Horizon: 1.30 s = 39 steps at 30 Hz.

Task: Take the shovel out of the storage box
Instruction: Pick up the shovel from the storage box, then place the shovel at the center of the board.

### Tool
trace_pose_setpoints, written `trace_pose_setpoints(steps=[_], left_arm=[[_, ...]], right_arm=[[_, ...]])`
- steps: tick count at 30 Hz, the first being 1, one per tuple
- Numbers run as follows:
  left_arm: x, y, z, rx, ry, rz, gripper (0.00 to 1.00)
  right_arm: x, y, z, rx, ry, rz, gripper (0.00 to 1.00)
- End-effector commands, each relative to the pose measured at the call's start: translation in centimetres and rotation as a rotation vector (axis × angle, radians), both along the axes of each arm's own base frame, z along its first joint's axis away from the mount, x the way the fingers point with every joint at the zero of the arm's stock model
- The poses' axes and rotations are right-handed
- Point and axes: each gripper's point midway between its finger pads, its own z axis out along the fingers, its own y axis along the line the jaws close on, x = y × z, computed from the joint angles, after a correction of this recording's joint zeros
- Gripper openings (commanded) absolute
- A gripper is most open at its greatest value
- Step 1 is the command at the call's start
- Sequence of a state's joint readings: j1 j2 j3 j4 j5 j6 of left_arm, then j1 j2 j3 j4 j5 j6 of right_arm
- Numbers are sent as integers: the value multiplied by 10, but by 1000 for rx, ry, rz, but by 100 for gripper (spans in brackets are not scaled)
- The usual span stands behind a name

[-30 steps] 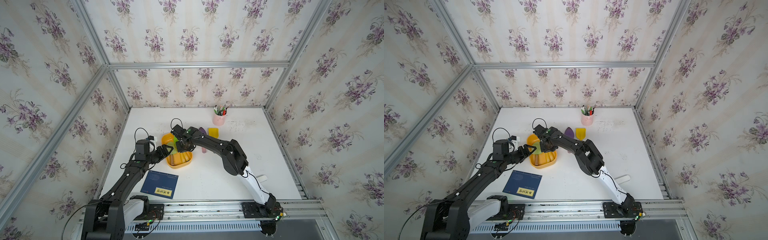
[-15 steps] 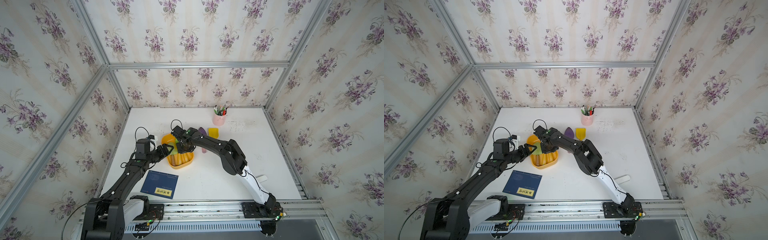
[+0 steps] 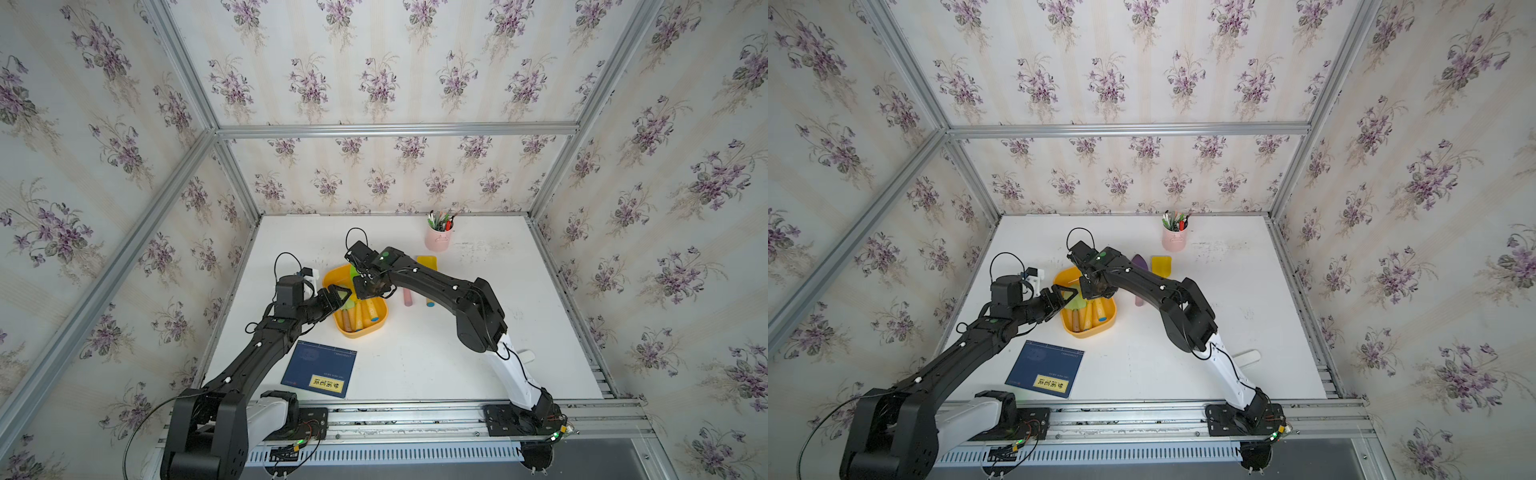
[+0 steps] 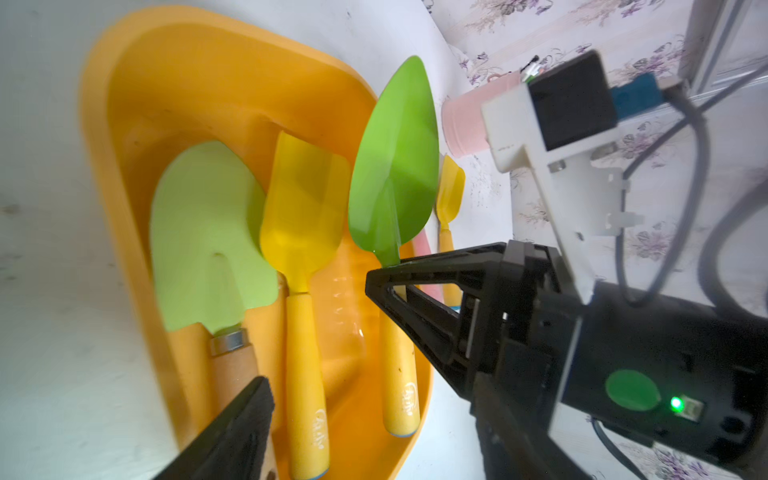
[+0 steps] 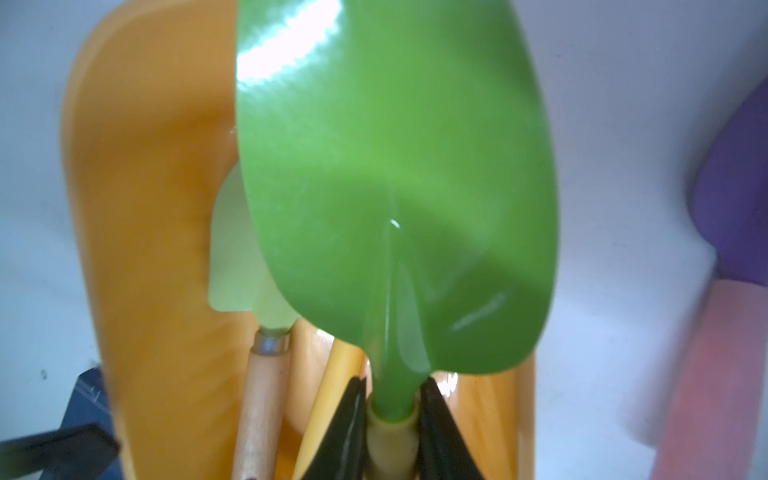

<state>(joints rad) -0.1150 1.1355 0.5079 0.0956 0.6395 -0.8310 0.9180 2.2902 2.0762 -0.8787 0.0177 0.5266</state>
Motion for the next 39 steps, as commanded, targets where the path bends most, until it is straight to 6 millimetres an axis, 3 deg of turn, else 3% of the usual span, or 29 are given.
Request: trace_pose_setpoints(steps=[1, 4, 8, 10, 13, 15, 18, 24, 33, 39], left_arm=[[17, -17, 33, -113, -88, 11, 76], [28, -46, 53, -157, -133, -13, 76], [38, -95, 70, -146, -177, -71, 77], [45, -119, 71, -148, -179, -102, 77], [55, -159, 57, -137, -156, -161, 77], [59, -183, 52, -121, -159, -191, 78], [64, -209, 43, -109, -146, -225, 78], [74, -243, 15, -99, -107, -261, 81], [81, -253, -6, -77, -72, -273, 88], [82, -250, -6, -55, -73, -272, 89]], right_arm=[[9, -4, 39, 80, -54, -20, 8], [14, -39, 55, 66, -51, -57, 8], [21, -109, 58, 19, -62, -159, 8], [22, -141, 55, 26, -50, -209, 8], [23, -193, 44, -21, -33, -279, 10], [26, -231, 29, -52, -8, -336, 10], [29, -267, 8, -78, 30, -385, 10], [40, -287, -24, -102, 99, -402, 10], [61, -294, -48, -122, 150, -397, 11], [65, -299, -62, -136, 176, -395, 11]])
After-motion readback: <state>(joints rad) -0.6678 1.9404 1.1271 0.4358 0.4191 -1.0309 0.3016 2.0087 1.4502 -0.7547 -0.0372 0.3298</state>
